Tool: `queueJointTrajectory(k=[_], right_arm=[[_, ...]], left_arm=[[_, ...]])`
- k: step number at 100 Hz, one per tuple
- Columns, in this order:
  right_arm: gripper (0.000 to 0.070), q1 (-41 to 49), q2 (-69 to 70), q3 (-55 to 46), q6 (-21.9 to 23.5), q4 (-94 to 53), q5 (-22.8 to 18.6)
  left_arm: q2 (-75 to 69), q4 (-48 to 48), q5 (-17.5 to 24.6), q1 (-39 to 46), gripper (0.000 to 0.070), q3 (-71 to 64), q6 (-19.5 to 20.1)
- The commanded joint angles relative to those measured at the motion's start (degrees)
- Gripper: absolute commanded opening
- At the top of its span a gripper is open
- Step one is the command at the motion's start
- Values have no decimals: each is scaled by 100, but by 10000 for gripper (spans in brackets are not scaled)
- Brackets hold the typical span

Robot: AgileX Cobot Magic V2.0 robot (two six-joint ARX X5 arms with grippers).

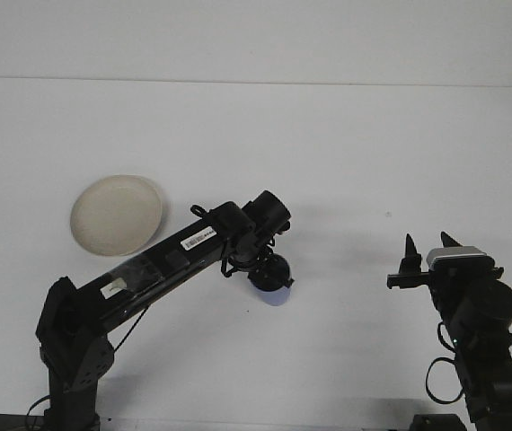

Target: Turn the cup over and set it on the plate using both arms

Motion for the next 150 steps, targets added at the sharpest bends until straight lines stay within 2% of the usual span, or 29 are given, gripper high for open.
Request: queueJointTrajectory(k=[1, 32, 57, 116, 150], right_arm=[[421, 9, 9, 35, -2, 52, -2], [421, 9, 9, 37, -4, 52, 0], [421, 9, 7, 35, -2, 52, 0], [422, 9, 9, 35, -4, 52, 0], [421, 9, 9, 37, -4, 55, 0]], left_arm=[[133, -4, 7, -68, 4, 131, 133], [81, -826, -68, 219, 4, 1027, 350], [-177, -1615, -671, 892, 4, 1958, 533], [-588, -1786, -750, 3661, 4, 1982, 605], [-584, -1504, -743, 4553, 7, 1397, 601]])
